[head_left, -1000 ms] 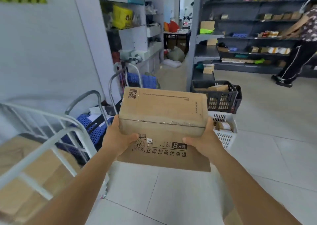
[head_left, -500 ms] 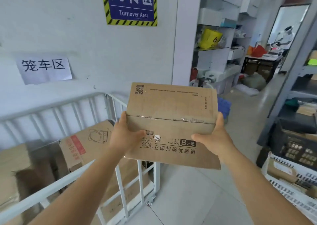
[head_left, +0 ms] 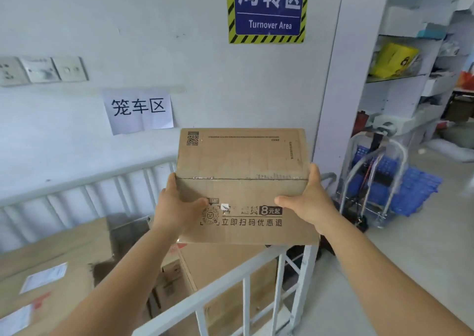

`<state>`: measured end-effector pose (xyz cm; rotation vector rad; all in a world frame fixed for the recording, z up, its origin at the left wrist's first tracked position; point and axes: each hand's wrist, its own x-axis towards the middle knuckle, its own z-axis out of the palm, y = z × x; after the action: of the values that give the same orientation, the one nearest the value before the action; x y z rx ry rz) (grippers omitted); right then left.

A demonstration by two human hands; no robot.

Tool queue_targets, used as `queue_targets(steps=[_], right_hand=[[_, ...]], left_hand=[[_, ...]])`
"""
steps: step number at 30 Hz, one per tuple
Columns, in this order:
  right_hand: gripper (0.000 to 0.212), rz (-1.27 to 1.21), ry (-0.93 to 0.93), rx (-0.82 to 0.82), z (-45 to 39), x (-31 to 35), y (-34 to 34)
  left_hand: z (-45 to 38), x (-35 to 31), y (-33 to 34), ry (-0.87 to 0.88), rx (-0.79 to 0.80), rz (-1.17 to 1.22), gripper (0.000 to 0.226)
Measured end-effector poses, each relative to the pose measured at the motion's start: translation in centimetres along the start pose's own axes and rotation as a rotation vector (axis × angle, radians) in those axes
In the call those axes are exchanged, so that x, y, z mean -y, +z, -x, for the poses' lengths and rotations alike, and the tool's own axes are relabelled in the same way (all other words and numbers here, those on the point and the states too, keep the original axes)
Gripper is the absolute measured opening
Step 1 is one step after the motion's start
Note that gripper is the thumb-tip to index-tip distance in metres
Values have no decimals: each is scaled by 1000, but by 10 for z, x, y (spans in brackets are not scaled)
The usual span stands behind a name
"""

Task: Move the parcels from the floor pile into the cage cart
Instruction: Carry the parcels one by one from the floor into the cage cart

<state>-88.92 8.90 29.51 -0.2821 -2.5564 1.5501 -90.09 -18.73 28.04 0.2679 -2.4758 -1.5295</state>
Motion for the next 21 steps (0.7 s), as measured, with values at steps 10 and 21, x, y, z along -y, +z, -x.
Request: queue_targets(steps=[10, 21], right_hand=[[107, 54, -19, 252, -160, -4, 121], [123, 161, 42, 512, -332, -23, 232]], left_hand=[[-127, 86, 10, -204, -173, -82, 93], [-262, 158, 59, -489, -236, -152, 96]])
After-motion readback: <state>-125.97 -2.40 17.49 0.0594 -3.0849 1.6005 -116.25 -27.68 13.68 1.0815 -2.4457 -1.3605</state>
